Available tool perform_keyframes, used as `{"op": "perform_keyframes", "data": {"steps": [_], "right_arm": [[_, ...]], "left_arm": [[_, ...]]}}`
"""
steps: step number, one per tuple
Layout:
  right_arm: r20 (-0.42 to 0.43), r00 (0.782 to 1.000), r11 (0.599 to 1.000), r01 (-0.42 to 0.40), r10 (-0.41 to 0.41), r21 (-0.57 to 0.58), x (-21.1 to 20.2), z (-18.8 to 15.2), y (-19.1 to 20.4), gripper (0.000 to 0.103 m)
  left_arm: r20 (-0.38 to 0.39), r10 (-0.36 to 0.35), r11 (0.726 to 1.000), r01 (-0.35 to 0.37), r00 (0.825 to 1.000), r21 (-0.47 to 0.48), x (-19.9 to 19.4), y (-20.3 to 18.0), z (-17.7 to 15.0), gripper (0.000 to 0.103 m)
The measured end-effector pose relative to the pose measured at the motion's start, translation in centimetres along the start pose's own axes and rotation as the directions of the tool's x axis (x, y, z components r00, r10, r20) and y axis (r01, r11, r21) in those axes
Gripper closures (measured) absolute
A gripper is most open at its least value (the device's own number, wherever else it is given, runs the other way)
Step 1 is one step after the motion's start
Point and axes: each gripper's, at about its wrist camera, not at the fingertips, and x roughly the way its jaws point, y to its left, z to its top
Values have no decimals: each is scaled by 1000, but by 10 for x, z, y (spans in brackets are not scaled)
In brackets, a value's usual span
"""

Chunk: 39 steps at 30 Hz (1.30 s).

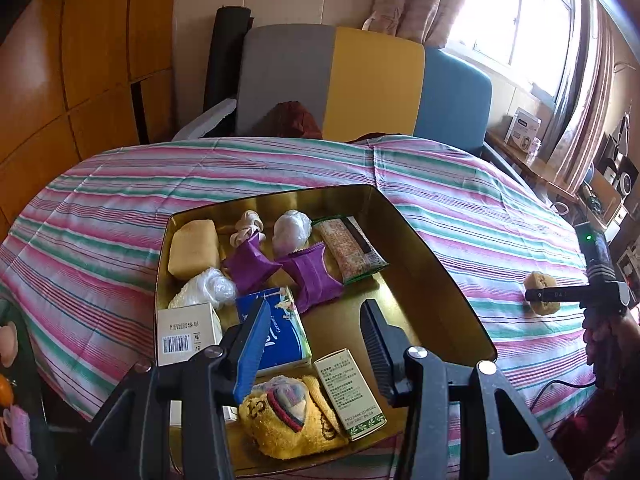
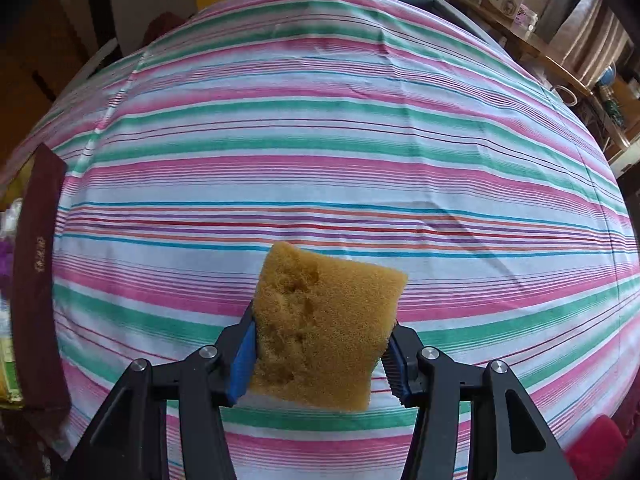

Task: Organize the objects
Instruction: 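Carry the yellow sponge into the gold tray and open the right tool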

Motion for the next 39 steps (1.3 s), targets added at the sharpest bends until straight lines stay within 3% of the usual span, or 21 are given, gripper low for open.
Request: {"op": "perform_keyframes", "data": {"steps": [3, 8, 13, 19, 24, 30, 34, 39], "right_arm": [[74, 992, 994, -97, 101, -46, -29, 1, 34, 48], [145, 953, 941, -224, 266, -253, -75, -1, 127, 48], [98, 925, 861, -297, 366, -414, -84, -14, 211, 48], [-10, 934, 806, -314, 358, -502, -53, -26, 272, 47], [-86, 947, 805, -308, 308, -508, -19, -25, 296, 46], [-130, 949, 809, -314, 289, -498, 2, -26, 302, 40], [-116, 945, 819, -322, 305, -474, -2, -27, 293, 21], [-47, 939, 836, -326, 341, -442, -26, -27, 275, 19]], "left_arm": [[-3, 0, 1000, 0, 1000, -31, -1, 9, 0, 56], [-6, 26, 996, -26, 1000, -91, -5, 32, -3, 56], [-6, 59, 989, -59, 998, -133, -12, 53, -10, 55], [-20, 82, 982, -84, 996, -172, -16, 71, -17, 48], [-6, 111, 978, -111, 994, -178, -17, 76, -18, 48], [-5, 144, 975, -143, 990, -171, -17, 78, -16, 48], [-12, 173, 971, -172, 985, -164, -17, 77, -14, 47], [39, 204, 973, -199, 978, -118, -27, 65, -11, 42]]}}
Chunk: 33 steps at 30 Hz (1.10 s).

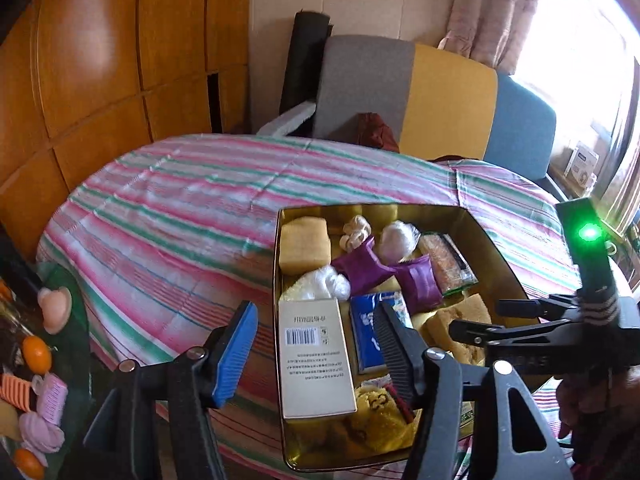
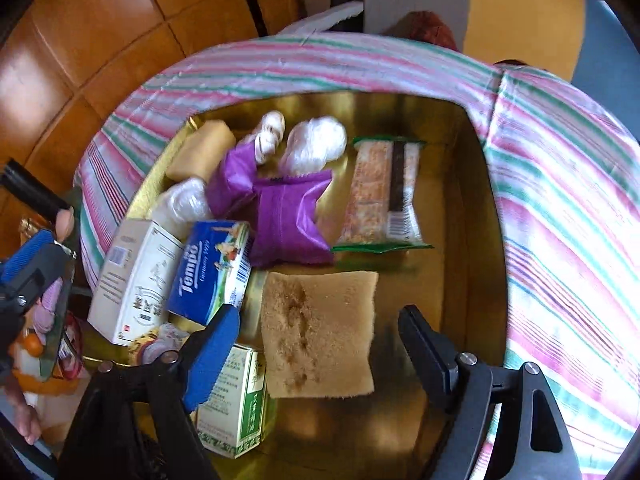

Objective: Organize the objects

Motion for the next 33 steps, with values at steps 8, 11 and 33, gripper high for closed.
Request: {"op": "perform_keyframes", "data": {"steps": [8, 11, 33], "right_arm": [[190, 980, 996, 51, -64, 71, -50, -14, 1, 12], [245, 963, 992, 96, -112, 78, -69, -27, 6, 11], [366, 899, 969, 198, -239, 146, -96, -67, 15, 4]], "left_arm": [[99, 35, 999, -38, 994, 28, -25, -18, 7, 42], [102, 46, 998, -50, 994, 37, -28, -25, 6, 42], [47, 6, 1000, -5, 999, -25, -24, -26, -12, 42]]}}
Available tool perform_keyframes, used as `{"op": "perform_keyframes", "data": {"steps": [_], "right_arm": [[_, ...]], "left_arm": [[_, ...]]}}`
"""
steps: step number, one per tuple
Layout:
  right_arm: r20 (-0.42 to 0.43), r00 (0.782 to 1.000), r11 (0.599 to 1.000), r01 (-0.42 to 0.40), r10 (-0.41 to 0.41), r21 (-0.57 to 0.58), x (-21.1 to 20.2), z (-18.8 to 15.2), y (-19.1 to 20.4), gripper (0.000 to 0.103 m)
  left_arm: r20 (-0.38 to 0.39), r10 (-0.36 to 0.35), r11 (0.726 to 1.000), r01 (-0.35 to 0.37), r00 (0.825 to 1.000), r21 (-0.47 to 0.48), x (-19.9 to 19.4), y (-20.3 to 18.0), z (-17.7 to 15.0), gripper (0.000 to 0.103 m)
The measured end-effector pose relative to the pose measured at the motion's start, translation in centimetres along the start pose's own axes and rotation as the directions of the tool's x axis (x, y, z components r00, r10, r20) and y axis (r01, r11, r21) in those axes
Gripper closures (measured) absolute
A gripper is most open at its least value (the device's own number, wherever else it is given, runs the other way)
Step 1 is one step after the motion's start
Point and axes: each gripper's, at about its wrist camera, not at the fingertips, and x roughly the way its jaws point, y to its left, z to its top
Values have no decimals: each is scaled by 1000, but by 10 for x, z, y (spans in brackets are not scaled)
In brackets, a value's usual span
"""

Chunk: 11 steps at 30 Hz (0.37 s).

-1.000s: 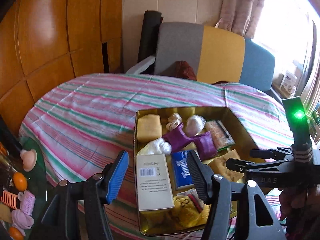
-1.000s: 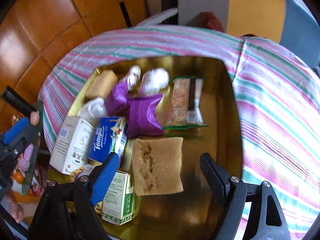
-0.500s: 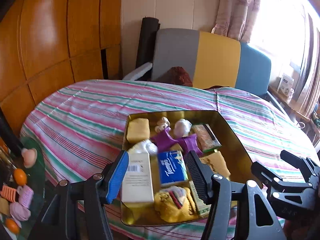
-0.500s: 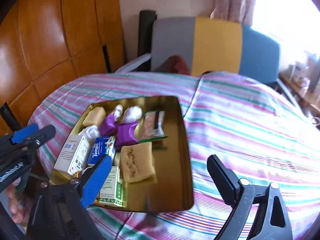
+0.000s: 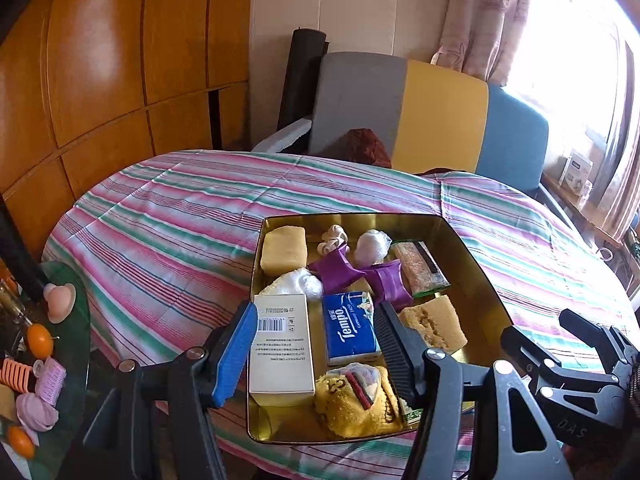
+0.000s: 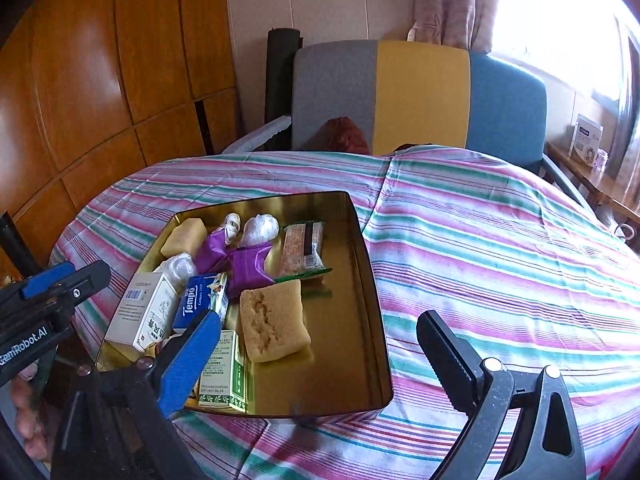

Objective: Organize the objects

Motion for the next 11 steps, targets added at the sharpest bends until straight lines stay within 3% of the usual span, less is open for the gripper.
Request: {"op": "perform_keyframes", "data": {"steps": [11], "right_arm": [[-23, 1000, 1000, -10, 10, -13, 8, -2, 5, 4]], "left_arm": [[12, 7, 1000, -7, 1000, 3, 4, 4, -1, 48]]}}
